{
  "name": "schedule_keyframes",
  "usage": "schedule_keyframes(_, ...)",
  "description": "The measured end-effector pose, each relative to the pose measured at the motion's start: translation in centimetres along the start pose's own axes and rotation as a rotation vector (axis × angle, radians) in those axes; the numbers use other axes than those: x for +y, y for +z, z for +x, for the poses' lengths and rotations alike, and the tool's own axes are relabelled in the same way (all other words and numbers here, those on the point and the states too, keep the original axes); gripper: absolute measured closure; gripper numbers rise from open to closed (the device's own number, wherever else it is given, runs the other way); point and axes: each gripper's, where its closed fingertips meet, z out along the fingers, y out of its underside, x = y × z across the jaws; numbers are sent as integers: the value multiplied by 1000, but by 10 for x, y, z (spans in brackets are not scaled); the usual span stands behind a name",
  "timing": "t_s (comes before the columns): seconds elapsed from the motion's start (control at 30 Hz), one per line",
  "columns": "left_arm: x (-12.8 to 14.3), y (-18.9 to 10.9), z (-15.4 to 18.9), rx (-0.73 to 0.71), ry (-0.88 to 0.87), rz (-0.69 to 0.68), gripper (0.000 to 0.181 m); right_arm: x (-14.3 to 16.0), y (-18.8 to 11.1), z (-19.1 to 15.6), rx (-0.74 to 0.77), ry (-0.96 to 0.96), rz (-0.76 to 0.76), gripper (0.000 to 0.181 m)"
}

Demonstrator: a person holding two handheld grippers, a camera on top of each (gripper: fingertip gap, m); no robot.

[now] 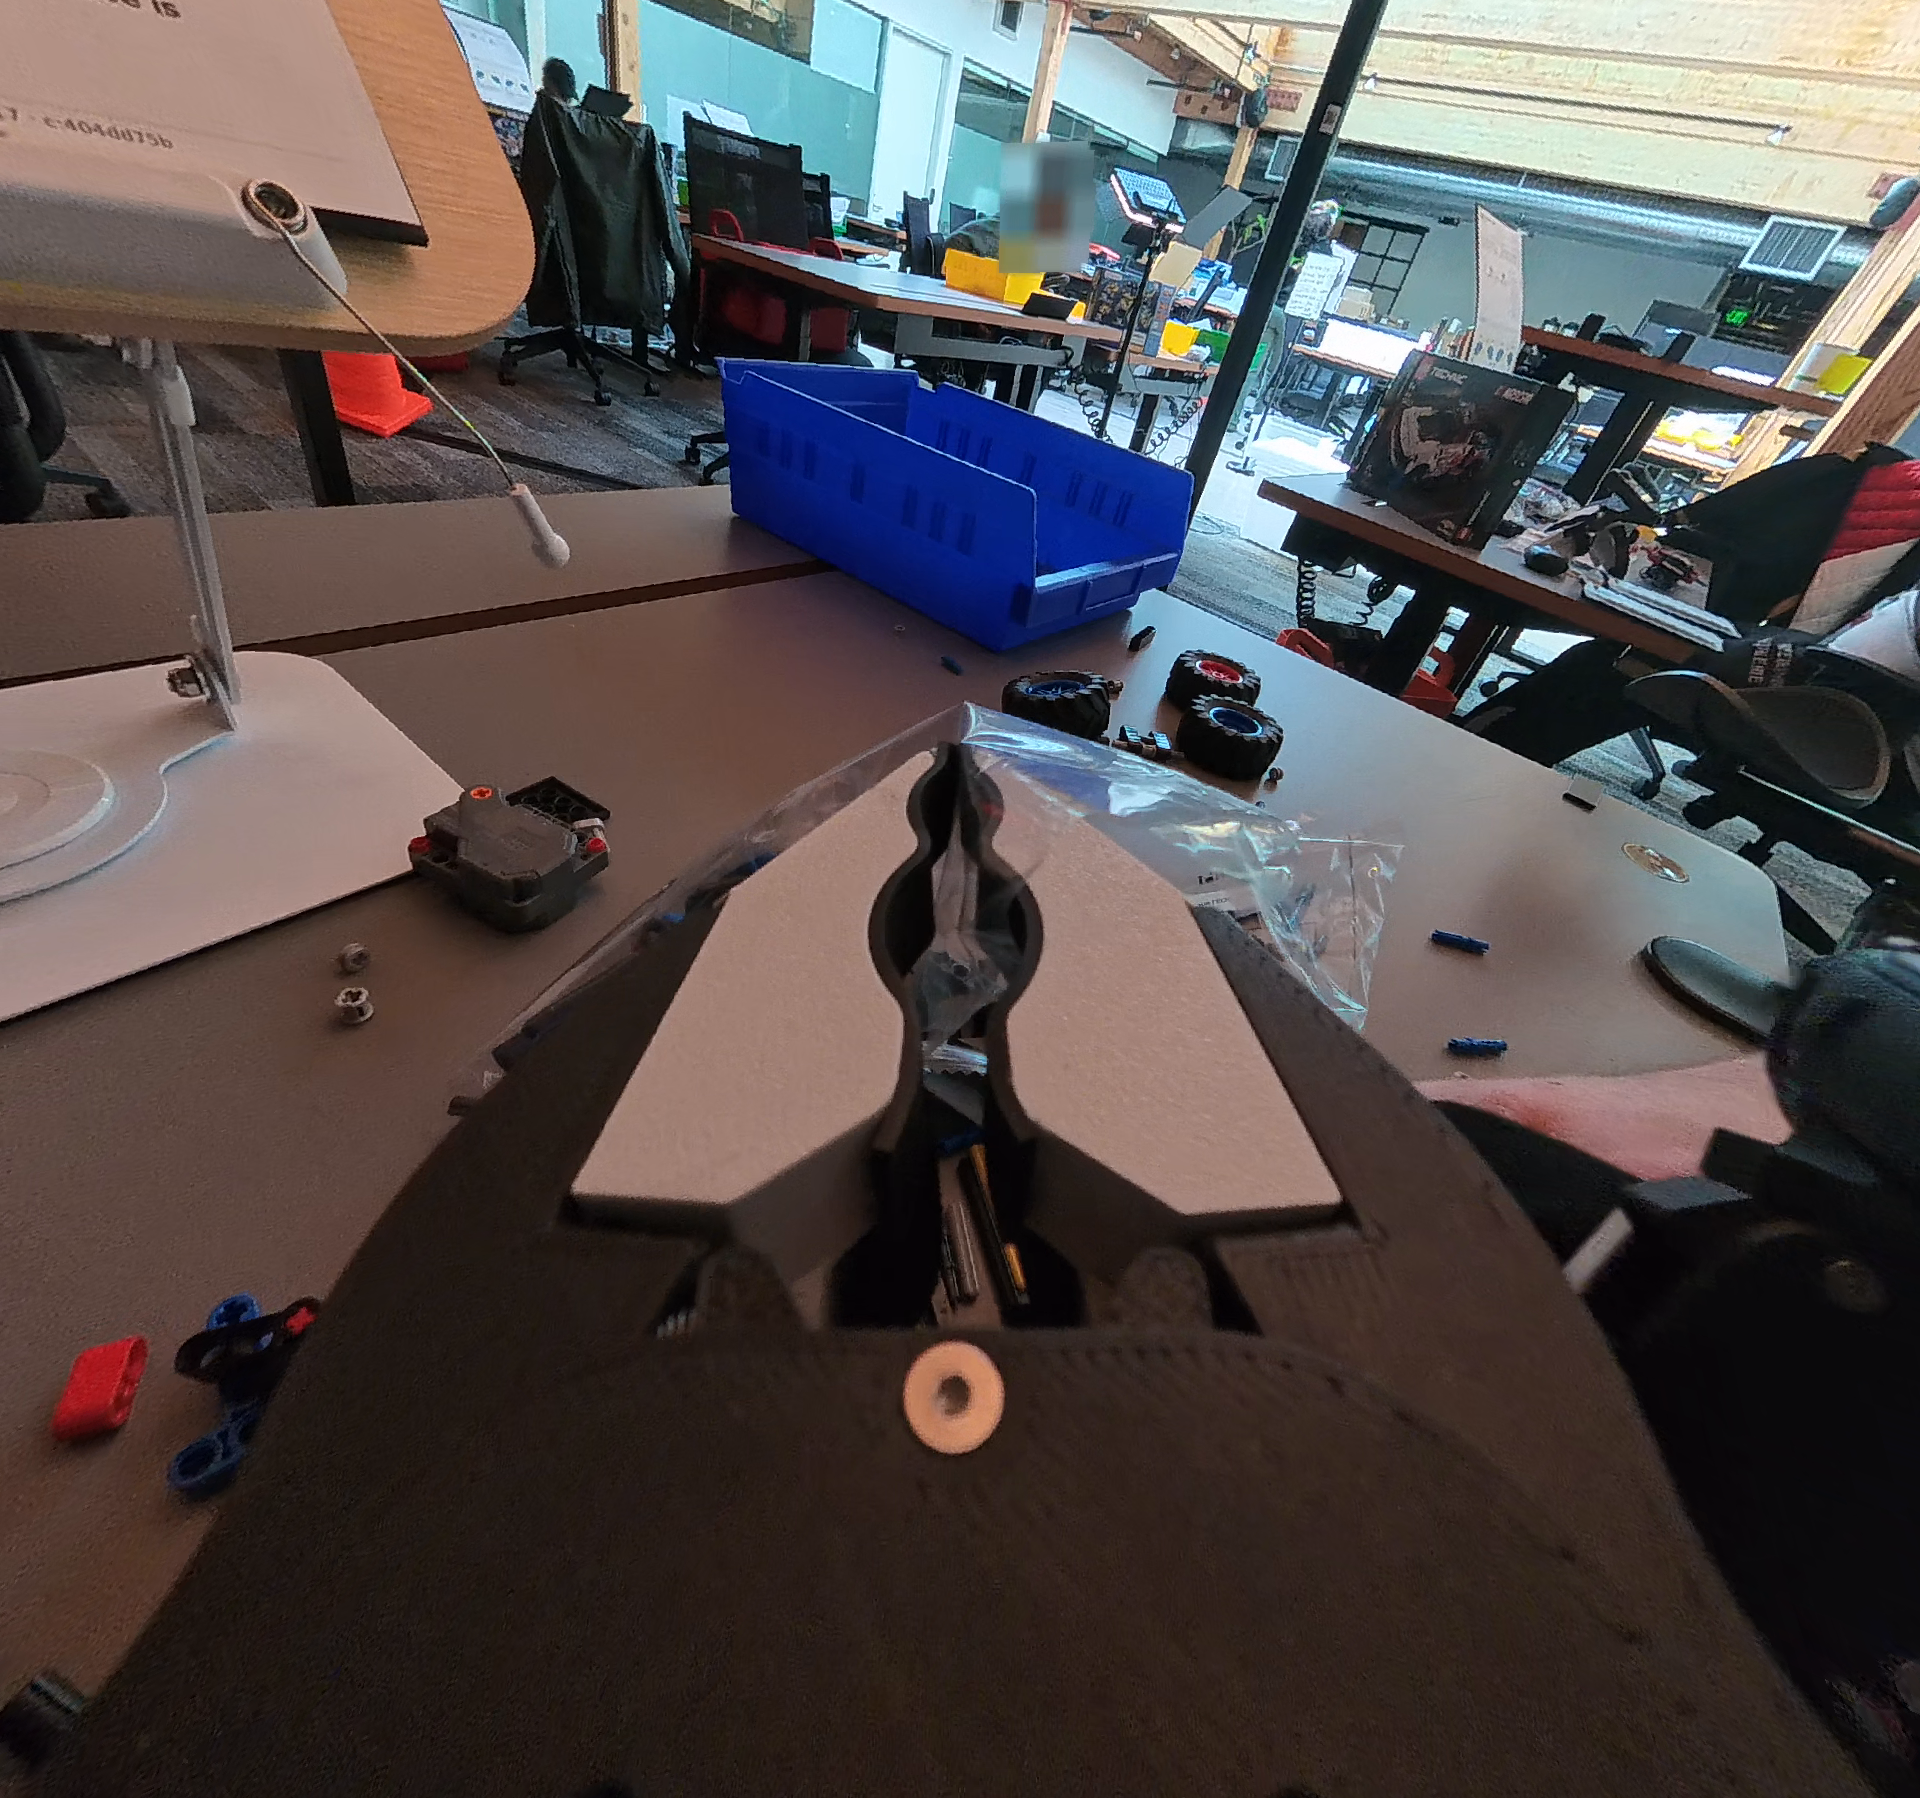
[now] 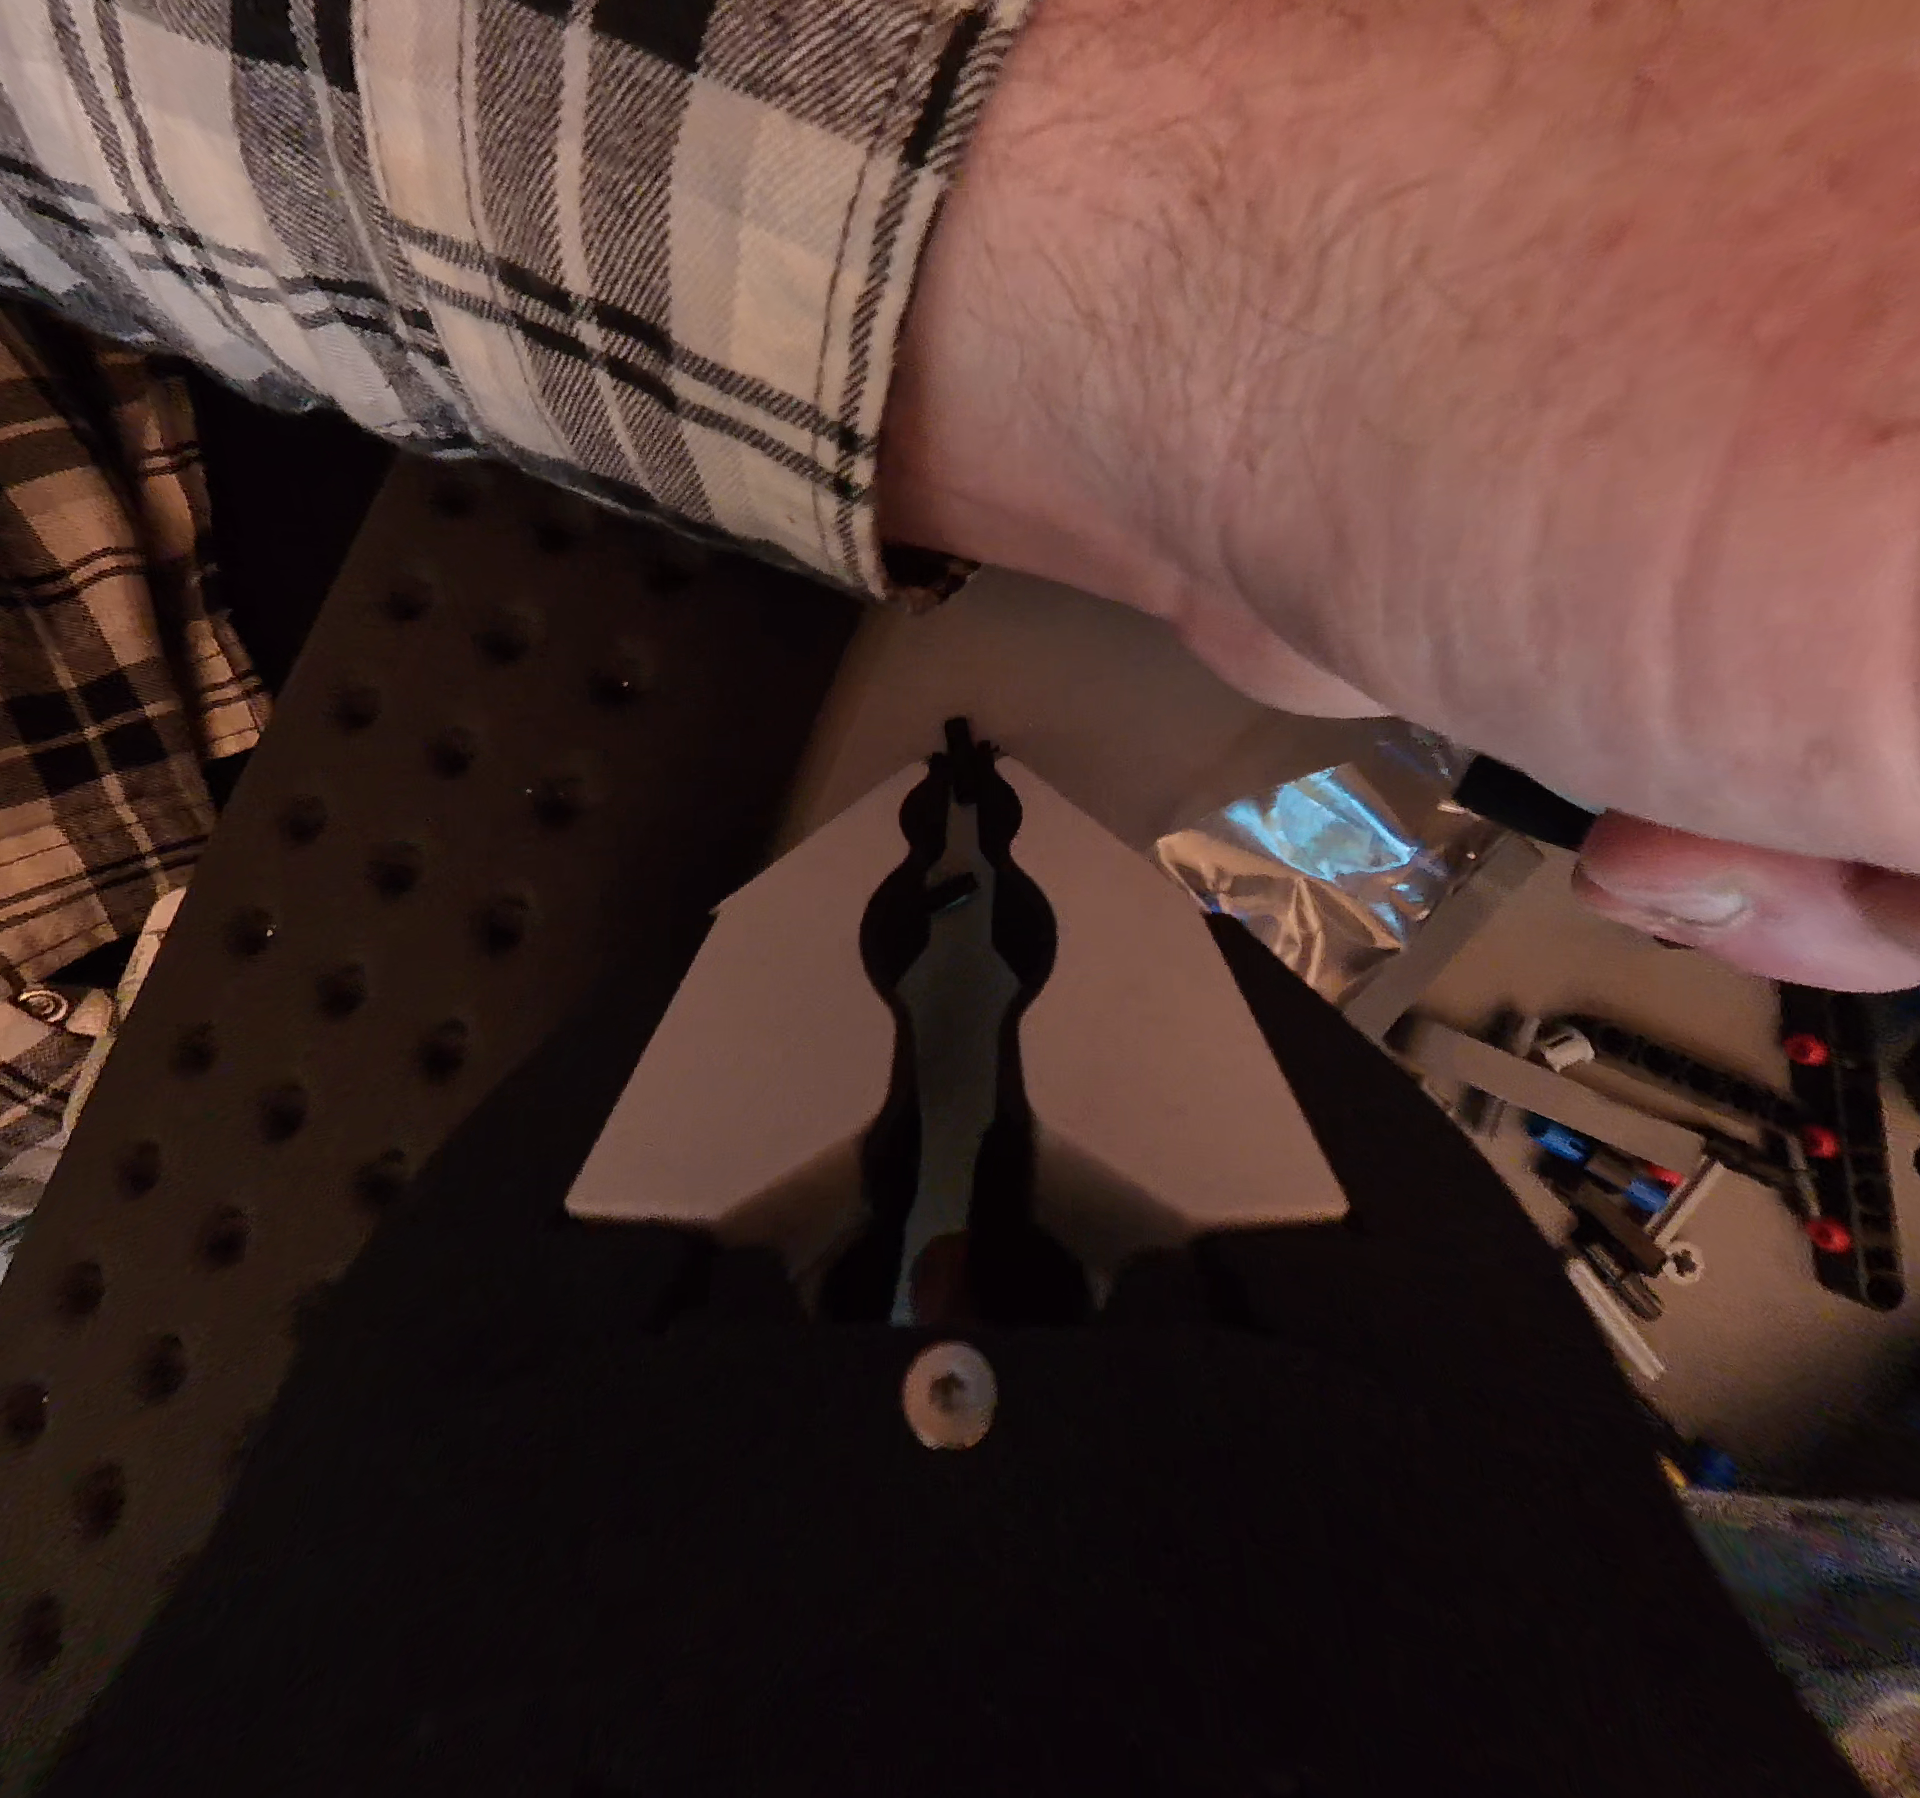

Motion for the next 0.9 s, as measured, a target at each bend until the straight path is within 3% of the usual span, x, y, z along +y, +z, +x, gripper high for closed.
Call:
schedule_keyframes(0.1, -1, 0, 0, 1, 1, 2, 181, -2, -13, -3, 37, -28, 0, 178)
schedule_keyframes(0.2, -1, -1, 0, 2, -2, 5, 181, -10, -53, 1, 105, -21, 62, 178)
schedule_keyframes(0.33, -1, 0, 1, 4, -1, 5, 181, -4, -123, 39, 315, 63, 156, 179)
schedule_keyframes(0.4, -1, 0, 0, 1, -2, 5, 181, 10, -141, 61, 398, 125, 157, 179)
schedule_keyframes(0.5, -1, 0, -1, -2, -4, 6, 181, 42, -144, 89, 554, 155, 7, 172)
schedule_keyframes(0.63, 0, 0, -1, -4, -4, 5, 181, 26, -151, 77, 575, 105, 46, 165)
schedule_keyframes(0.73, 0, 1, -1, -2, -2, 1, 181, 8, -142, 42, 445, 50, 78, 171)
schedule_keyframes(0.8, 0, 1, -1, -1, -1, 0, 181, 1, -120, 15, 279, 96, 85, 167)
schedule_keyframes(0.9, 0, 1, -1, -3, -2, 2, 181, 6, -74, 1, 204, 145, 34, 166)
